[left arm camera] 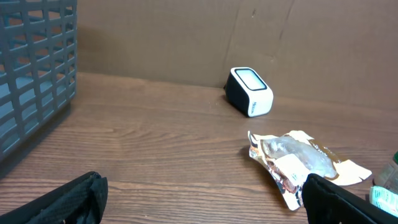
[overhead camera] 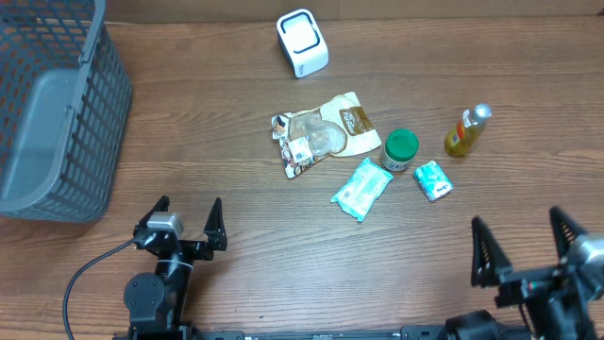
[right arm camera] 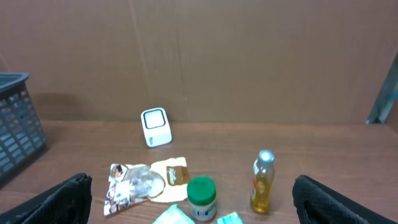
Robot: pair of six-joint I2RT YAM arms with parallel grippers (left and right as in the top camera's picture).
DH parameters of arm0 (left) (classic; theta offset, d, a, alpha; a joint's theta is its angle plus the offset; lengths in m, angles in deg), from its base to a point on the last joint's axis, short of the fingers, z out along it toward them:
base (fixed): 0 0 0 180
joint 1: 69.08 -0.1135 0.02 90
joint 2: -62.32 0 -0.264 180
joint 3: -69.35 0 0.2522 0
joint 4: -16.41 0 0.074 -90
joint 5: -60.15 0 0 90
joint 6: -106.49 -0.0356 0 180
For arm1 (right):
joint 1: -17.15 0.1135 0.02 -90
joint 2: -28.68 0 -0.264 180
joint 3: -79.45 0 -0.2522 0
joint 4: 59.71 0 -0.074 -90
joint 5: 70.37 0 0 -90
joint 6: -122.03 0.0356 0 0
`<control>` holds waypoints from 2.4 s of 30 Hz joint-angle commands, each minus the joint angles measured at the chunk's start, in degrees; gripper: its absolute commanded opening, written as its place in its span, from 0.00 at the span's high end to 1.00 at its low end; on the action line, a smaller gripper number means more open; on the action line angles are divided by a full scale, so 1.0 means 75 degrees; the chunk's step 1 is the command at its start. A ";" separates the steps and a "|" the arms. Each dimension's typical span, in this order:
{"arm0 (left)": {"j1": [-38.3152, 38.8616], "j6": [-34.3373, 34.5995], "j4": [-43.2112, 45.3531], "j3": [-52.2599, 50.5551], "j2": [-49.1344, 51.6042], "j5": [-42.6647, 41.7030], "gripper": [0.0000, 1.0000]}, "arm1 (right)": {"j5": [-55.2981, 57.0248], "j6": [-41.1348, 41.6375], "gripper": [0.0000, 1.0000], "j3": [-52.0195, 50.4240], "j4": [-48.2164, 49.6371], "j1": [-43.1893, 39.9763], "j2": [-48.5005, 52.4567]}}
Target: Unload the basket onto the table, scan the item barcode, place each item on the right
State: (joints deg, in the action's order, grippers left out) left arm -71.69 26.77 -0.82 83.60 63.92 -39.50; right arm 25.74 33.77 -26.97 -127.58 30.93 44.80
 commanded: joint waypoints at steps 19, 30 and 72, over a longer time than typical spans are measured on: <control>0.0058 -0.0149 -0.0015 -0.0029 -0.0076 -0.0035 0.01 | -0.0909 0.0058 0.00 -0.3354 0.3730 -0.0577 -0.2119; 0.0058 -0.0149 -0.0015 -0.0029 -0.0079 -0.0035 0.01 | -0.1233 0.0586 0.00 -0.5901 0.8859 -0.0577 -0.2119; 0.0058 -0.0149 -0.0015 -0.0029 -0.0079 -0.0038 0.01 | -0.0973 -0.0694 0.00 -0.7912 0.6572 -0.0702 -0.2124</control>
State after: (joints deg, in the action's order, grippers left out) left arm -71.69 26.77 -0.82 83.60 63.92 -39.52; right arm 17.72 29.29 -85.72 -78.64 25.82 29.41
